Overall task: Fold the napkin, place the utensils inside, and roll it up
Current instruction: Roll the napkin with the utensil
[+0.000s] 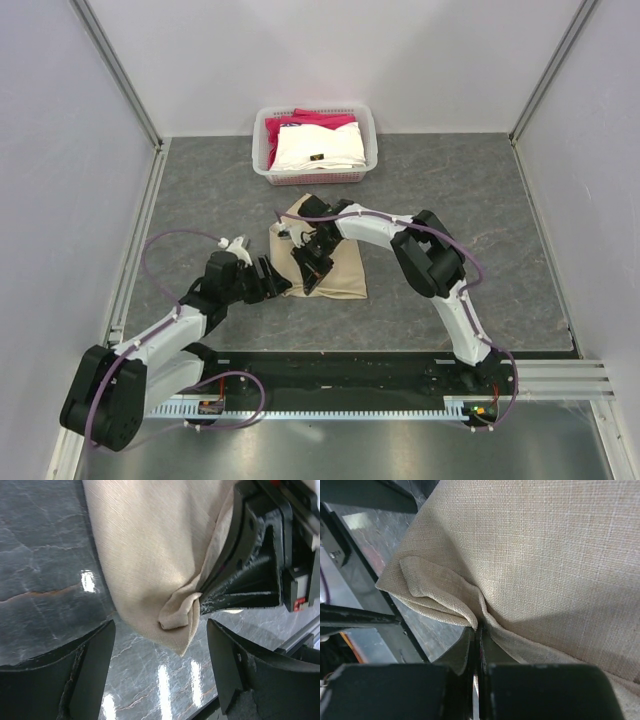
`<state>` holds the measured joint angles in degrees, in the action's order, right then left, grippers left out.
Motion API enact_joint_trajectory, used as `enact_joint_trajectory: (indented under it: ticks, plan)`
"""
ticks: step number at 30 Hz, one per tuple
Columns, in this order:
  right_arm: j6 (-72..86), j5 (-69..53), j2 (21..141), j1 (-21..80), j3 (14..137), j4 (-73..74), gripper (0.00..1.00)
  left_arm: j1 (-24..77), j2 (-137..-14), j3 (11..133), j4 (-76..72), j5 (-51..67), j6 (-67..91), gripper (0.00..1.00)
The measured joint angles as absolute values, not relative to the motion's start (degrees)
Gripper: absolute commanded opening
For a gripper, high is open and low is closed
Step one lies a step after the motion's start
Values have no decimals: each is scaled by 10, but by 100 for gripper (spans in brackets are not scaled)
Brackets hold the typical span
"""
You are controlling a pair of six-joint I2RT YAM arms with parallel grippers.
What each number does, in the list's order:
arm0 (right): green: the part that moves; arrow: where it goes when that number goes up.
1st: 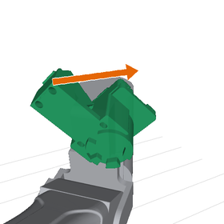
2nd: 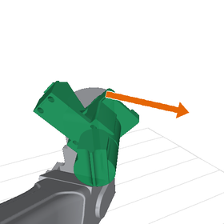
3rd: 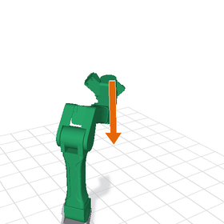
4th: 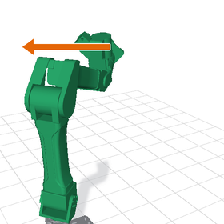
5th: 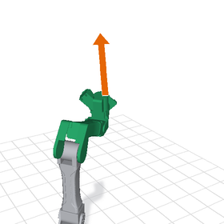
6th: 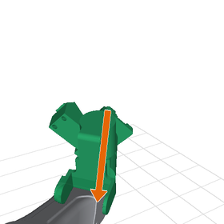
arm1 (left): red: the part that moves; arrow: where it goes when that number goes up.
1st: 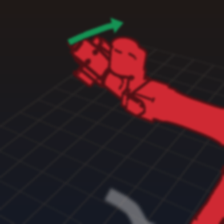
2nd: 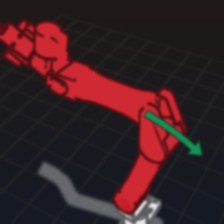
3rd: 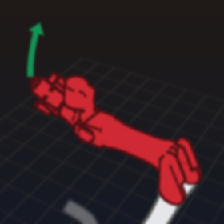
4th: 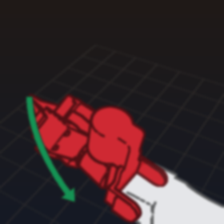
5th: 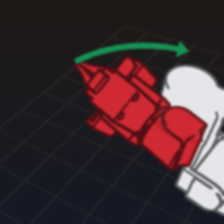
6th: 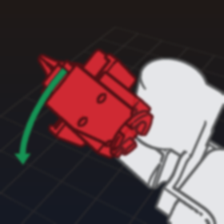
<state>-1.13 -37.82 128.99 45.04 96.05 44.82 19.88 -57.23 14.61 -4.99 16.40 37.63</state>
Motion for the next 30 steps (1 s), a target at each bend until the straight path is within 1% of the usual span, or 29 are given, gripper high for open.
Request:
enact_joint_trajectory:
  ticks: [12,18,22,23,26,27,29,30]
  plan:
    - [26,-458,1339,420,997,471,0,236,-585,147,-49,135,364,82]
    - [30,-470,1343,415,998,472,0,249,-622,175,-48,100,364,77]
    - [30,-474,1345,414,998,472,0,253,-628,180,-43,75,363,69]
    - [30,-476,1345,414,998,472,0,253,-630,181,-43,73,363,69]
    - [33,-483,1349,411,1000,473,0,253,-640,184,-44,70,363,61]
    - [33,-484,1349,411,1000,473,0,253,-644,185,-46,70,362,55]
    - [34,-486,1350,410,1002,474,0,253,-649,186,-48,70,360,49]
    - [34,-486,1350,410,1002,474,0,253,-652,186,-48,69,359,42]
